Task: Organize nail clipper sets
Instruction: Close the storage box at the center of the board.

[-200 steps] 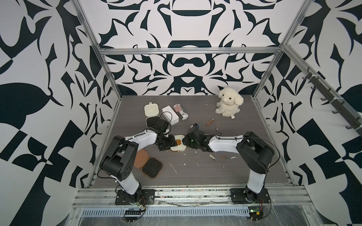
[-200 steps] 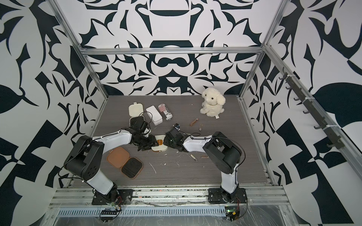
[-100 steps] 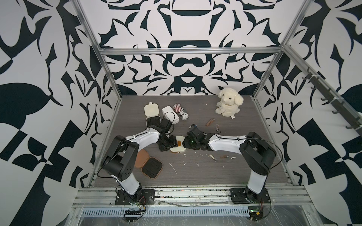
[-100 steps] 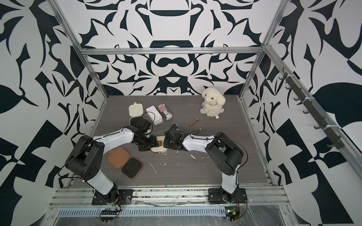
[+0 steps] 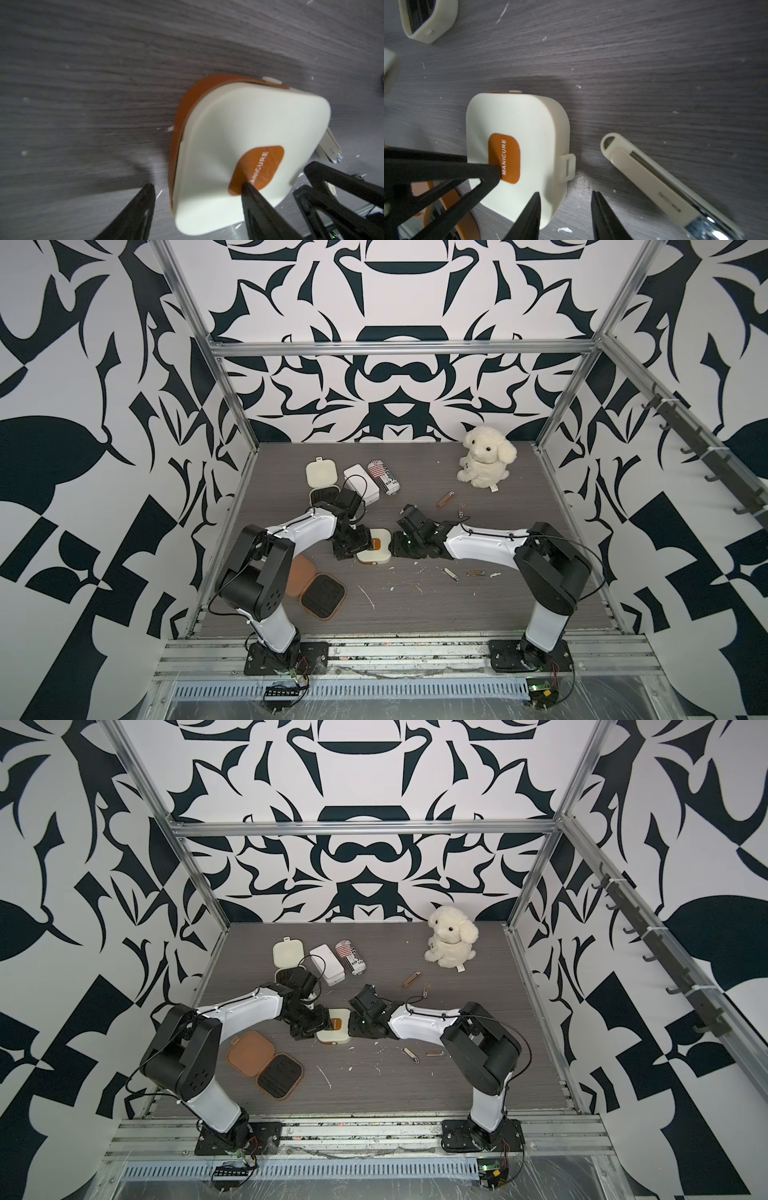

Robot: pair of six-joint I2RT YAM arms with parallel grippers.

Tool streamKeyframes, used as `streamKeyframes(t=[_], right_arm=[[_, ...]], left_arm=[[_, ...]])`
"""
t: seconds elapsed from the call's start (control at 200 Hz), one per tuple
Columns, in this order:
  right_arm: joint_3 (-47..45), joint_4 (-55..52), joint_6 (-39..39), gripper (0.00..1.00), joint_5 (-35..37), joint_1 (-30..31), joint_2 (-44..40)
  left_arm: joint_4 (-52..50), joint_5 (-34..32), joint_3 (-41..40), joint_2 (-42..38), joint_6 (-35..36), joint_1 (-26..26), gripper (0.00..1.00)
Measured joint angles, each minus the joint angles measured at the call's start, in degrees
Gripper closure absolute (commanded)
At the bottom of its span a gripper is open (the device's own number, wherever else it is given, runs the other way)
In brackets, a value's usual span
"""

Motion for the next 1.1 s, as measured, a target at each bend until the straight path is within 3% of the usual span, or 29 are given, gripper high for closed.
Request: streamKeyframes(t=[1.1], right_arm=[[2.1,6.6,2.2,0.63,-5.0,-2.1,5.0]], left_arm=[[0.2,1.6,2.1,2.2,1.2,0.7,0.41]])
